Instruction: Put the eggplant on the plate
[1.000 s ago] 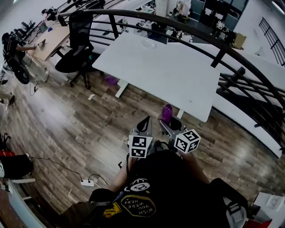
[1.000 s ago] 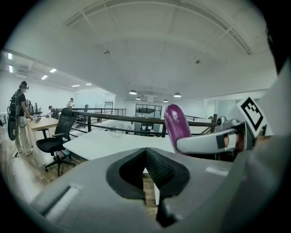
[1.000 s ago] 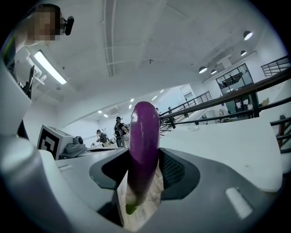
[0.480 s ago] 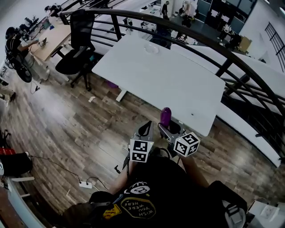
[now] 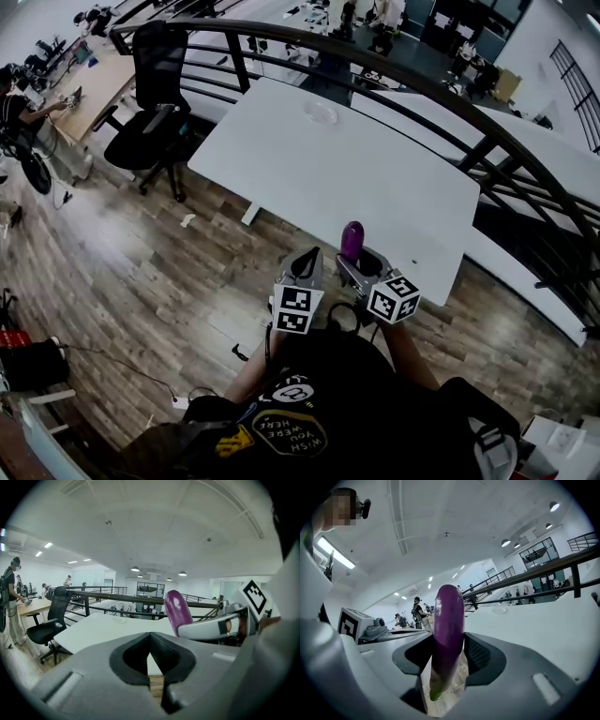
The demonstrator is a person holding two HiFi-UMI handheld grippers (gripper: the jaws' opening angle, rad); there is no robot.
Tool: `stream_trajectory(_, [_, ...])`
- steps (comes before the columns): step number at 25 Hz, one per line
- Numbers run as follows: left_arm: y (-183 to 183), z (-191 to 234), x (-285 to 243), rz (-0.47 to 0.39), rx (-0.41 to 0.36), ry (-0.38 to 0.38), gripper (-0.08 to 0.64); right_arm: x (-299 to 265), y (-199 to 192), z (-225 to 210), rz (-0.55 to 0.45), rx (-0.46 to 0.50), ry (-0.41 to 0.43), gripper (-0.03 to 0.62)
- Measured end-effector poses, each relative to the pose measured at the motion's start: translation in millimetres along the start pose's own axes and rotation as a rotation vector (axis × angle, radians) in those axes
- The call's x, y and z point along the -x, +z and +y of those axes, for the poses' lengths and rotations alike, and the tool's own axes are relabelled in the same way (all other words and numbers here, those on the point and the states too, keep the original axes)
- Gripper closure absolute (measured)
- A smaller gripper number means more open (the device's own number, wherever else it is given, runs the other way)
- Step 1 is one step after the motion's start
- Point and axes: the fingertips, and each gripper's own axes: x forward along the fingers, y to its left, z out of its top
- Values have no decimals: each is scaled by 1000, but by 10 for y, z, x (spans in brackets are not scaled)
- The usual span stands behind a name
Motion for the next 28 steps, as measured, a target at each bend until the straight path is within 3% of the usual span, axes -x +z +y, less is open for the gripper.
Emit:
stream_trajectory(6, [296, 518, -302, -38, -11, -49, 555, -485, 388, -93, -60, 30, -38, 388])
stream_trajectory(13, [217, 756, -590, 8, 15, -101, 555, -764, 306, -234, -26, -30, -93, 388])
stream_trajectory(16, [213, 871, -751, 13, 25, -100, 555, -952, 282, -368, 2, -40, -90, 388])
stream_trajectory(22, [453, 1382, -1094, 25, 25, -56, 555, -1514, 614, -606, 19, -31, -64, 388])
stream_trajectory(28, [635, 1640, -1580, 49, -5, -90, 555, -1859, 999, -954, -3, -8, -29, 388])
